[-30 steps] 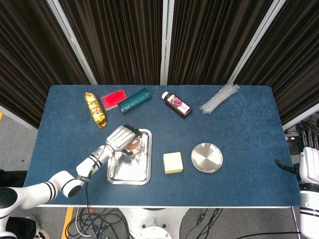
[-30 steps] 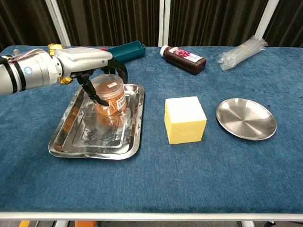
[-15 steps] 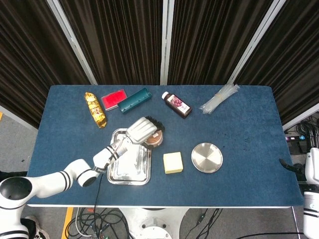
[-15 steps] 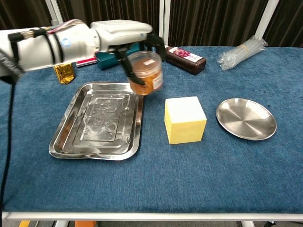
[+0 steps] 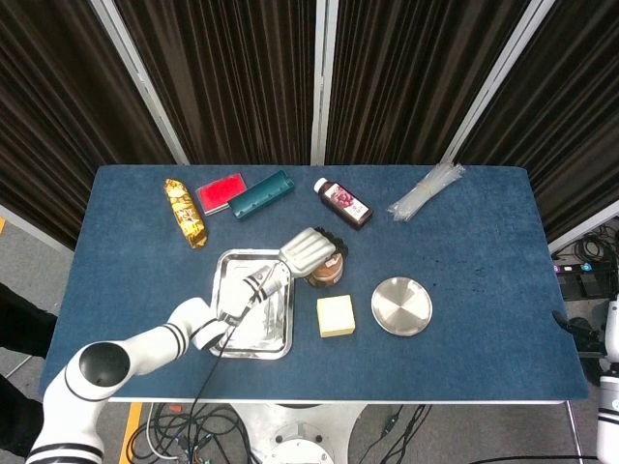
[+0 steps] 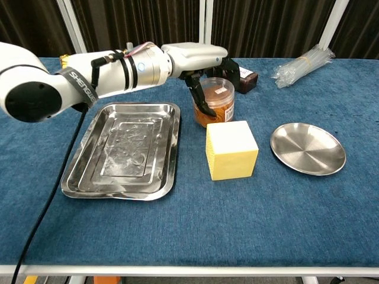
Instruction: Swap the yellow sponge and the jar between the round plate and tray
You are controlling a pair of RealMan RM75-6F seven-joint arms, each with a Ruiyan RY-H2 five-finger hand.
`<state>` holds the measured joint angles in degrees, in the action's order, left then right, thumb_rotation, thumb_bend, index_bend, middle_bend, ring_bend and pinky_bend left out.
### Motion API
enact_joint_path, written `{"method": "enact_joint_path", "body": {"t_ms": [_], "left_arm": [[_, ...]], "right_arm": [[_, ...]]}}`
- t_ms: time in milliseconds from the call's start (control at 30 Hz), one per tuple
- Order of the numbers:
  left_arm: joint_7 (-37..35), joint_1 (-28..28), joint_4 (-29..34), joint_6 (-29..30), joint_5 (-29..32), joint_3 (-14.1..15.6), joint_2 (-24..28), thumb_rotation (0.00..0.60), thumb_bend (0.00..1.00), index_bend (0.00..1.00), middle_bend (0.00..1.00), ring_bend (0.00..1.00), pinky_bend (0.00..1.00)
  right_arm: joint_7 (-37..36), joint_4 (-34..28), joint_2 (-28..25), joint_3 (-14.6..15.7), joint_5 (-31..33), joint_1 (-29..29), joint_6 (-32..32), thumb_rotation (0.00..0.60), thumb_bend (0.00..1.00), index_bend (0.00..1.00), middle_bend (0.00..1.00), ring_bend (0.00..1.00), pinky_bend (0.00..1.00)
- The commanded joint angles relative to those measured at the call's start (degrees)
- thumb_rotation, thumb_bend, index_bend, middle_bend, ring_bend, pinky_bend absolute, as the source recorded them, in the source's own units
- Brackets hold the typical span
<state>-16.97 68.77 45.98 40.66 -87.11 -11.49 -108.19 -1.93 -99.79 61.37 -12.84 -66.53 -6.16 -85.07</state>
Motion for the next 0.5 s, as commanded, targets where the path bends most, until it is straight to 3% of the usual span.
{"method": "enact_joint_path", "body": {"t_ms": [33,100,167,367,500], "left_arm": [[-1.8,0.5,-2.4,0.0,-0.6,1.5,-1.4,0.600,0.16,0.35,0.29,0.25,0.30],[-1.6,0.5,-3.7,-0.1,-0.5,1.9,-1.7,0.600,0.15,0.32,0.20,0.12,0.23],[-1.5,0.3,-4.3,0.7,-0.5,2.2,-2.0,0.600,0.14,0.29,0.16,0.08,0.20],[-0.1,-1.5,-1.9,5.1,-0.2,2.0,1.0,0.600,0.10,0.11,0.05,0.02,0.16],[6.3,-4.4,7.3,5.4,2.4,1.7,8.4,0.600,0.08,0.09,0.04,0.01,0.16]], "right_arm": [[-0.1,0.2,0.2,-0.1,-0.1,-0.1,0.2,0.600,0.00,0.00,0.00,0.00,0.00],[-0.2,0.4,0.5,-0.1,-0.7,-0.1,0.1,0.600,0.00,0.00,0.00,0.00,0.00],[-0.1,0.5,0.6,-0.1,-1.0,0.0,0.0,0.600,0.00,0.00,0.00,0.00,0.00],[0.4,0.1,0.6,-0.3,-1.4,-0.1,0.3,0.600,0.00,0.00,0.00,0.00,0.00],[1.7,-0.6,0.5,0.0,-2.2,-0.7,1.1,0.600,0.00,0.00,0.00,0.00,0.00]]}}
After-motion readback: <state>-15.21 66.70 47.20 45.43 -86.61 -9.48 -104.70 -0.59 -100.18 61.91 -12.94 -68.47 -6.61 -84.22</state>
